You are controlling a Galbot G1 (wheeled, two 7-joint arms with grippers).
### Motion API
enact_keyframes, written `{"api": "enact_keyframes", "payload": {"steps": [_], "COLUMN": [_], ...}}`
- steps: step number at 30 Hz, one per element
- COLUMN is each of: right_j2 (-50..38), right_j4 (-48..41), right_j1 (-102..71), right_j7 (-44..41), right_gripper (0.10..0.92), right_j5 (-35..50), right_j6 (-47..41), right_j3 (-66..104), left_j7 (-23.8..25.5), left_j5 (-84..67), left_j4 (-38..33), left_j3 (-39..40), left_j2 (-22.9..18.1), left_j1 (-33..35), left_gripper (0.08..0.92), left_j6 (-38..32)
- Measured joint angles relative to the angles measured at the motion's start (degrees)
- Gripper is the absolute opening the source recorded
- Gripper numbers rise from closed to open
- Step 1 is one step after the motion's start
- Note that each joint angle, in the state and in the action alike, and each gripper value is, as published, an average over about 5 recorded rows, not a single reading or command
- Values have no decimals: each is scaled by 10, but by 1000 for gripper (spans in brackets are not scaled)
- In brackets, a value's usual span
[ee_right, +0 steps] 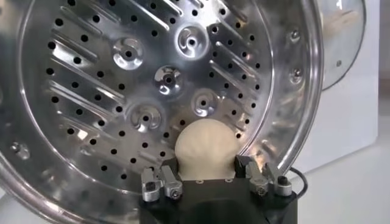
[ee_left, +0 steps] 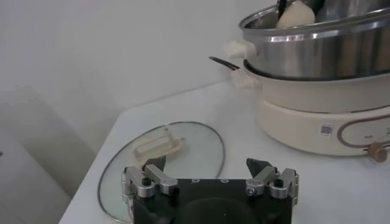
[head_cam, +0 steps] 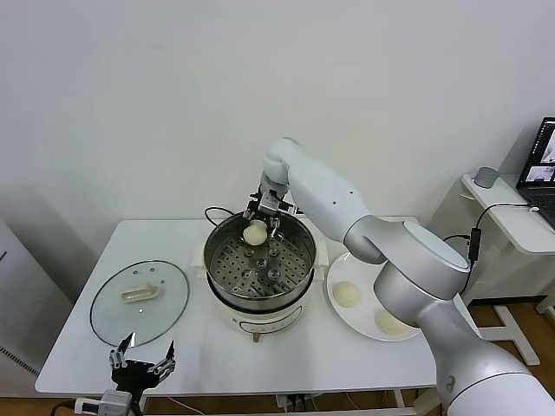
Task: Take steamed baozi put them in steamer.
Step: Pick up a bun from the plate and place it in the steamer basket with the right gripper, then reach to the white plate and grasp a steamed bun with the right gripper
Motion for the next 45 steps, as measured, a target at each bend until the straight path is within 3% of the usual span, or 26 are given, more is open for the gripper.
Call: {"api": "enact_keyframes", "payload": {"steps": [11,25,31,37,45], "right_j2": [-8,-60,-100,-156,-246], "right_j4": [3,11,32,89,185], "right_j1": [6,103,140,154,151], "right_j7": [15,-99,-134,-151,-168], "right_gripper": [810,823,823,823,823], "right_j5": [14,293,374,413,440], "right_j6": [0,0,-14,-123,-403], "right_j3": [-14,-86,-109,-119,-130], "left_j7": [1,4,6,10,21], "left_j5": [0,2,1,-10,-28], "left_j4": [1,2,-1,-7,-7], "left_j3": [0,2,0,-6,-7], "left_j2": [0,0,0,1,10], "left_j1": [-1,-3,-3,-5,-11], "left_gripper": [823,823,823,823,823], "left_j6": [0,2,4,6,15]}}
